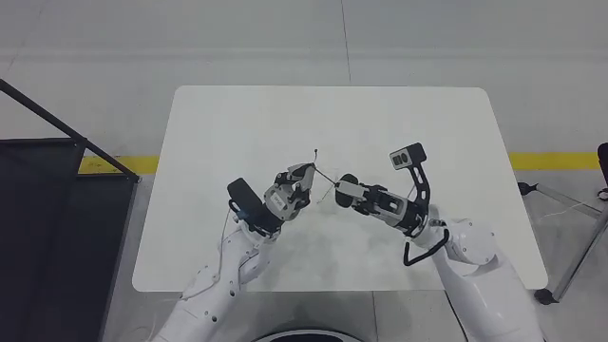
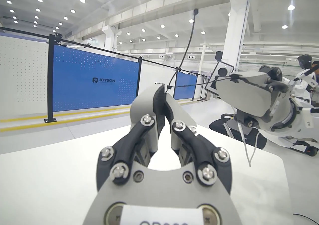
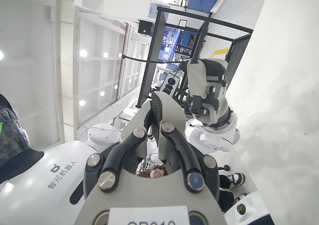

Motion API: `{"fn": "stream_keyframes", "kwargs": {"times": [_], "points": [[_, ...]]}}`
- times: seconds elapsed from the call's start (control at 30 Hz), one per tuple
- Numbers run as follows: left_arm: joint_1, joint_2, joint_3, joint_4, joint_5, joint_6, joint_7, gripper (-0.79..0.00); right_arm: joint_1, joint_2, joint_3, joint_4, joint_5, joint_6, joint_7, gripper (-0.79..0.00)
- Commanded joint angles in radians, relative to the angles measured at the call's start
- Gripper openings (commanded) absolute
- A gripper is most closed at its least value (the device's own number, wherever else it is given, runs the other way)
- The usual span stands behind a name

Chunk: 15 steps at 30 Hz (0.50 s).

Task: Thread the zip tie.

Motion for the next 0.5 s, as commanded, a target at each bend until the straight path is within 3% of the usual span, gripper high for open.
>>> {"fn": "stream_keyframes", "kwargs": {"times": [0.0,0.47], "points": [[0.001,0.001,0.001,0.0,0.012,-0.006,-0.003,-0.785,-0.001,0.0,0.003,0.001,0.008,-0.006,0.002,-0.785],[0.025,0.021,-0.008,-0.015,0.129,-0.062,-0.015,-0.785,-0.013,0.001,0.024,0.006,0.074,-0.051,0.021,-0.785]]}}
